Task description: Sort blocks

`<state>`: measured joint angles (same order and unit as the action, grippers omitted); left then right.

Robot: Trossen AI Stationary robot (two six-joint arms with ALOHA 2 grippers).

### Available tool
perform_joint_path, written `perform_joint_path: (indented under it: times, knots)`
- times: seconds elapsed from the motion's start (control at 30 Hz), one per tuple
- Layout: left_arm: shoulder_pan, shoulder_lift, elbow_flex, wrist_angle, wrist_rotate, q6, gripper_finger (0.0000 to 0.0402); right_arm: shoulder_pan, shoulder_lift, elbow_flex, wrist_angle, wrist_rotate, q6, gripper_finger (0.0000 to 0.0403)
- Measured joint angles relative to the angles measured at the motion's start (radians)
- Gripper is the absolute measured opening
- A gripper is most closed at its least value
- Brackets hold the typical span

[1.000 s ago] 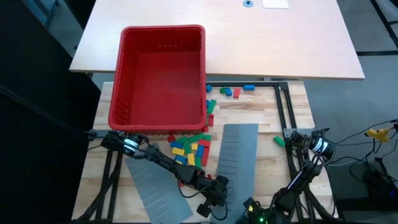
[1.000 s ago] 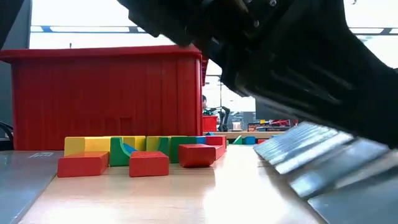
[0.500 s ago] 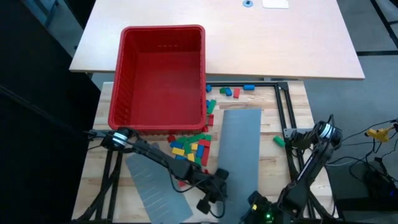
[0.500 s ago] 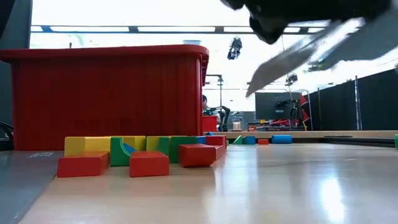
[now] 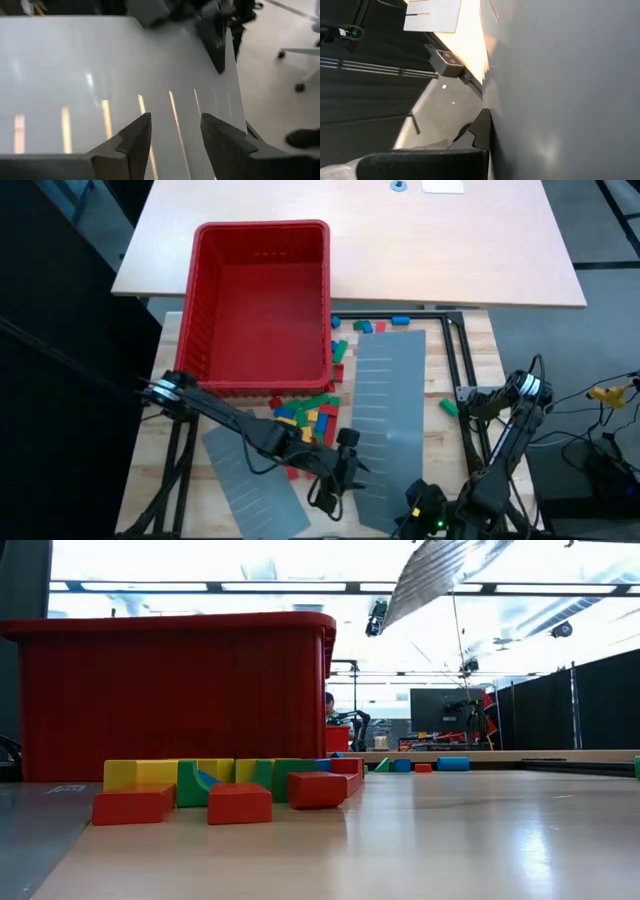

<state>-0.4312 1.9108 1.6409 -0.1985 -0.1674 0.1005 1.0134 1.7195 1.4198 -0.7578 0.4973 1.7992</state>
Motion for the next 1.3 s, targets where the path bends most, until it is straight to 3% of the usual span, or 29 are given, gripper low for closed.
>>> perform_joint_path:
  times: [0.27, 0.63, 1.0, 1.13, 1.3]
  knots:
    - [-0.001, -0.099, 0.000, -0.011, -0.082, -0.003, 0.0190, 0.000, 0.000, 0.139, -0.210, 0.075, -0.028, 0.0001]
    - [-0.005, -0.264, 0.000, -0.005, -0.177, -0.013, 0.0190, -0.007, -0.003, 0.298, -0.445, 0.306, -0.037, 0.0001]
    - [-0.006, -0.351, 0.000, -0.066, -0.213, -0.083, 0.0176, -0.047, -0.004, 0.334, -0.472, 0.560, -0.120, 0.0001]
    - [-0.006, -0.361, 0.000, -0.091, -0.184, -0.125, 0.0180, -0.060, -0.015, 0.334, -0.472, 0.676, -0.124, 0.0000]
    - [-0.006, -0.390, 0.000, -0.091, -0.182, -0.147, 0.0191, -0.084, -0.020, 0.335, -0.472, 0.749, -0.156, 0.0000]
